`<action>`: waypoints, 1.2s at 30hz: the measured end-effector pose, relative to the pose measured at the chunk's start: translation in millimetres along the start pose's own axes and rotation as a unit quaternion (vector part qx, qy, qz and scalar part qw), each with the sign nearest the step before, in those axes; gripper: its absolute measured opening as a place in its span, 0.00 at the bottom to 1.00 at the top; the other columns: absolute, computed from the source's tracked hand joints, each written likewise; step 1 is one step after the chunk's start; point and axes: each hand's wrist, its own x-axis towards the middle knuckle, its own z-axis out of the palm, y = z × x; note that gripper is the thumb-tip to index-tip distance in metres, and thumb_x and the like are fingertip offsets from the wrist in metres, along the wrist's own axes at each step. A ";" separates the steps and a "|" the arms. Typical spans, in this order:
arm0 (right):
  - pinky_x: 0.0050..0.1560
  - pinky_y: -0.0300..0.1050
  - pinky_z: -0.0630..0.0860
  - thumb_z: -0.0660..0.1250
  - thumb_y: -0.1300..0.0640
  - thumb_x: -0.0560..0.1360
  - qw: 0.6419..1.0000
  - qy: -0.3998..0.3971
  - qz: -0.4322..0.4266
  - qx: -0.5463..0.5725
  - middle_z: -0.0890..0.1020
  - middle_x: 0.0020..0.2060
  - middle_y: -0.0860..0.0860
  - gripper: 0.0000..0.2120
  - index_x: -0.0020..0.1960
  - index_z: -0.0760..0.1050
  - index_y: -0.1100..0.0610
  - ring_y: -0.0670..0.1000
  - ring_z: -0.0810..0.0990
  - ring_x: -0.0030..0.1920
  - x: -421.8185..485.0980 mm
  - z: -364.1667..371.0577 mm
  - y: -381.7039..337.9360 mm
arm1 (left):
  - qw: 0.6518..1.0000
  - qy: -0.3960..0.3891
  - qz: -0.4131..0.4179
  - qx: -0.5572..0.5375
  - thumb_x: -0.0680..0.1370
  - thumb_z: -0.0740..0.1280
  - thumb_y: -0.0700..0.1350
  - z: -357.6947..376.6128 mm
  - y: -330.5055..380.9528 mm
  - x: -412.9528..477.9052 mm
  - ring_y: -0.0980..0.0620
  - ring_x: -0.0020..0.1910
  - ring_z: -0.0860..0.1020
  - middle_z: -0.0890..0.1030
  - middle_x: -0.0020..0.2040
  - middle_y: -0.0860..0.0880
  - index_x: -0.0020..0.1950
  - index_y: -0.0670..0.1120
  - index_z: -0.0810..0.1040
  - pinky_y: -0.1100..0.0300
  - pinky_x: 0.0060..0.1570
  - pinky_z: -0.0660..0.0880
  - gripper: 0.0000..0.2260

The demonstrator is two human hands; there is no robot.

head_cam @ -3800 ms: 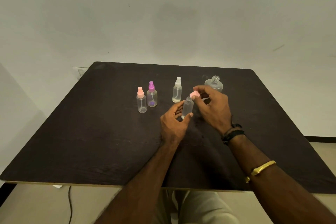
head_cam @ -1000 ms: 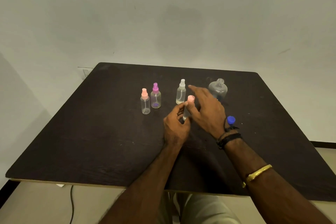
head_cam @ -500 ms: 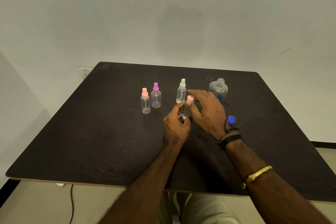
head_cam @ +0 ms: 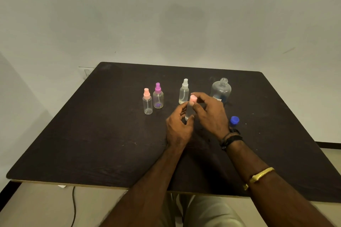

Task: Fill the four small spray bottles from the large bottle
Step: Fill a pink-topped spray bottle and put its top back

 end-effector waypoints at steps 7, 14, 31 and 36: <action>0.49 0.33 0.75 0.71 0.49 0.78 0.998 0.048 0.032 0.007 0.81 0.44 0.39 0.06 0.54 0.80 0.49 0.35 0.79 0.48 0.5 8.0 4.2 | 1.000 -0.003 -0.004 -0.006 0.76 0.74 0.39 1.2 -1.4 0.9 0.54 0.60 0.82 0.83 0.61 0.49 0.69 0.46 0.78 0.53 0.61 0.80 0.21; 0.50 0.31 0.77 0.71 0.49 0.78 0.996 0.067 0.051 0.037 0.83 0.48 0.42 0.10 0.57 0.81 0.52 0.37 0.80 0.49 -3.1 9.7 1.6 | 1.000 0.003 0.001 -0.006 0.75 0.74 0.38 2.1 -4.8 2.0 0.54 0.59 0.82 0.83 0.61 0.49 0.67 0.45 0.79 0.53 0.61 0.80 0.21; 0.46 0.25 0.73 0.74 0.53 0.75 0.995 0.076 0.040 0.051 0.83 0.52 0.46 0.18 0.65 0.79 0.53 0.38 0.79 0.47 14.1 37.9 -5.3 | 0.982 0.181 -0.043 -0.043 0.77 0.73 0.42 0.3 -5.5 4.7 0.59 0.63 0.78 0.80 0.65 0.51 0.71 0.46 0.75 0.65 0.58 0.77 0.22; 0.49 0.30 0.75 0.75 0.52 0.75 0.994 0.096 0.030 0.030 0.84 0.50 0.46 0.18 0.63 0.81 0.55 0.43 0.80 0.46 32.5 53.6 -8.2 | 0.968 0.231 -0.063 -0.077 0.74 0.68 0.44 0.9 -7.6 7.9 0.61 0.54 0.80 0.81 0.58 0.55 0.68 0.45 0.77 0.69 0.49 0.78 0.21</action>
